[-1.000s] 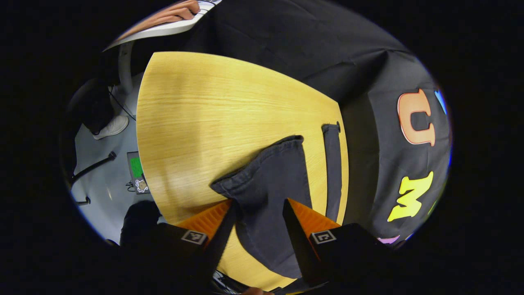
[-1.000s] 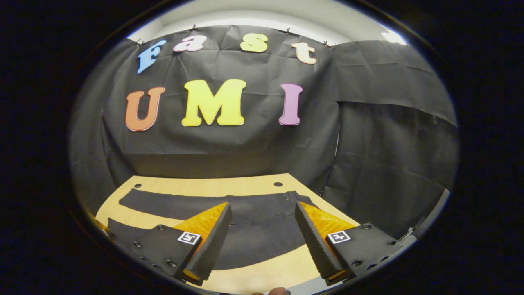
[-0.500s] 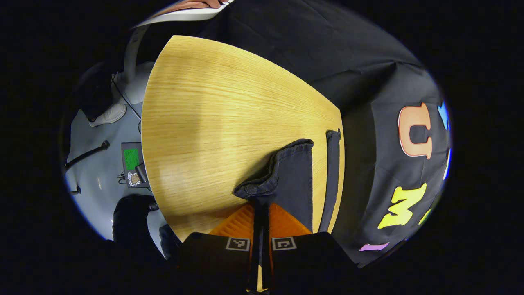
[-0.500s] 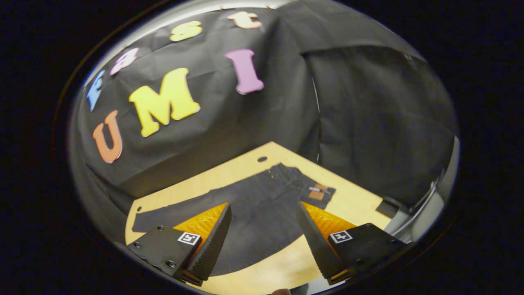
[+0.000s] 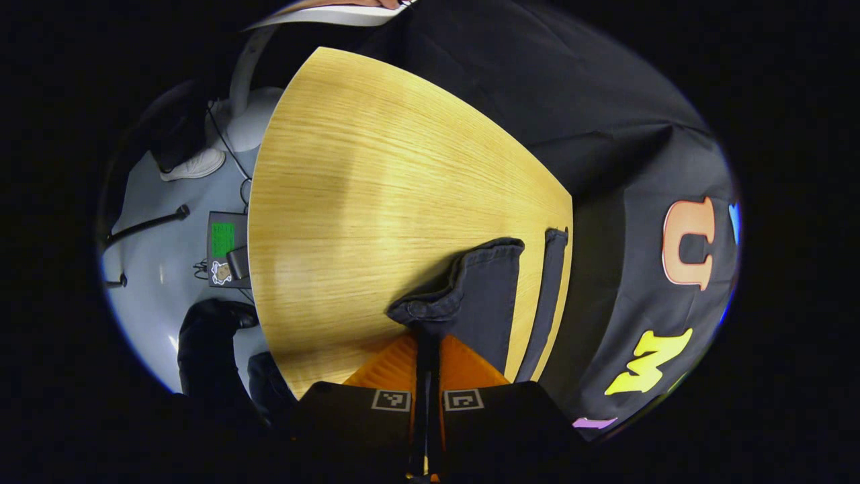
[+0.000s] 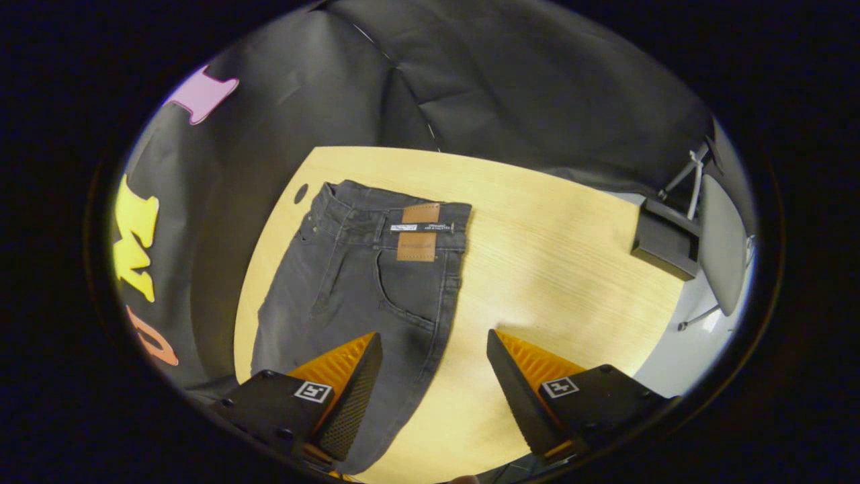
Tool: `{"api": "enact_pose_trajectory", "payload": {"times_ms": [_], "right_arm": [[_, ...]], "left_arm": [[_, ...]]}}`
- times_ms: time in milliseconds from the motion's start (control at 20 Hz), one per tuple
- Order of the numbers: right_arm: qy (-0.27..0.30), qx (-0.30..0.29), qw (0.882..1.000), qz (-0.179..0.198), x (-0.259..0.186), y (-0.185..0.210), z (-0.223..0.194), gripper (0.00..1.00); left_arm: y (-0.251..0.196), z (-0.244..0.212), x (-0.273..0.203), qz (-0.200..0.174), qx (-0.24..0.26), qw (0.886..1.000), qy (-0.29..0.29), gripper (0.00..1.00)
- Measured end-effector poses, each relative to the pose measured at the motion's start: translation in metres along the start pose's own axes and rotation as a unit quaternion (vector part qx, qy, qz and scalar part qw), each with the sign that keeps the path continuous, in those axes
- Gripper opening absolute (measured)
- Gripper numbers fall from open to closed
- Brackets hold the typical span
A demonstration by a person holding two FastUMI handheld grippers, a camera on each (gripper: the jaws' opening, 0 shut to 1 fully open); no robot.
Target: Grasp the waist and the cuffs of the jeans and fold them to make the two legs overlap; first hold the waist and fold one-third of the jeans toward the cuffs, then hold the cuffs and fold the remaining one-third in the same direction to finish folding.
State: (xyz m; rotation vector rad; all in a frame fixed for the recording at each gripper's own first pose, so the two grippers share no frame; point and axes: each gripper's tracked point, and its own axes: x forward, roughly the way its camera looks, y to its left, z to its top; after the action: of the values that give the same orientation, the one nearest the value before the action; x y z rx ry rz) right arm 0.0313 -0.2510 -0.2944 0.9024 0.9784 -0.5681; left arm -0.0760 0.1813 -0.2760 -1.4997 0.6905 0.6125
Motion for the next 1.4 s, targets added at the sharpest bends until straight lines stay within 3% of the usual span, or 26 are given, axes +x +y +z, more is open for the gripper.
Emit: {"api": "enact_pose_trajectory", "payload": {"times_ms": [250, 300, 400, 550, 650, 750, 850, 900, 1050, 1250, 1400], "right_arm": [[0.008, -0.027, 0.999, -0.015, 0.022, 0.01, 0.009, 0.97], [0.012, -0.033, 0.999, -0.013, 0.027, 0.014, 0.011, 0.87], [0.008, -0.06, 0.998, -0.031, 0.032, 0.014, 0.012, 0.82], [0.009, -0.099, 0.993, -0.066, 0.039, 0.001, 0.014, 0.41], [0.011, -0.101, 0.993, -0.054, 0.04, 0.003, 0.018, 0.13], [0.015, -0.09, 0.995, -0.049, 0.041, 0.003, 0.017, 0.01], [0.015, -0.076, 0.996, -0.035, 0.038, 0.004, 0.016, 0.05], [0.014, -0.06, 0.998, -0.021, 0.035, 0.008, 0.018, 0.0], [0.013, -0.027, 0.999, 0.037, 0.014, 0.018, 0.026, 0.0], [0.018, -0.004, 0.993, 0.116, -0.022, 0.058, 0.042, 0.01], [0.026, 0.018, 0.984, 0.176, -0.026, 0.111, 0.058, 0.01]], "left_arm": [[0.001, 0.001, 0.001, 0.008, 0.0, 1.0, -0.005, 0.04], [0.002, 0.001, 0.001, 0.009, -0.001, 1.0, -0.007, 0.04], [0.001, 0.002, 0.001, 0.01, -0.003, 1.0, -0.01, 0.04], [0.001, 0.001, 0.002, 0.015, 0.0, 1.0, -0.011, 0.04], [0.0, 0.001, 0.003, 0.017, 0.003, 1.0, -0.01, 0.04], [-0.002, 0.001, 0.002, 0.018, 0.005, 1.0, -0.009, 0.03], [-0.002, 0.001, 0.002, 0.023, 0.001, 1.0, -0.009, 0.03], [-0.003, 0.001, 0.001, 0.026, -0.001, 1.0, -0.01, 0.03], [-0.014, 0.0, -0.005, 0.028, 0.014, 0.999, -0.01, 0.03], [-0.065, 0.004, -0.014, -0.022, -0.041, 0.999, -0.012, 0.03], [-0.105, 0.012, -0.019, -0.041, -0.037, 0.998, -0.013, 0.03]]}}
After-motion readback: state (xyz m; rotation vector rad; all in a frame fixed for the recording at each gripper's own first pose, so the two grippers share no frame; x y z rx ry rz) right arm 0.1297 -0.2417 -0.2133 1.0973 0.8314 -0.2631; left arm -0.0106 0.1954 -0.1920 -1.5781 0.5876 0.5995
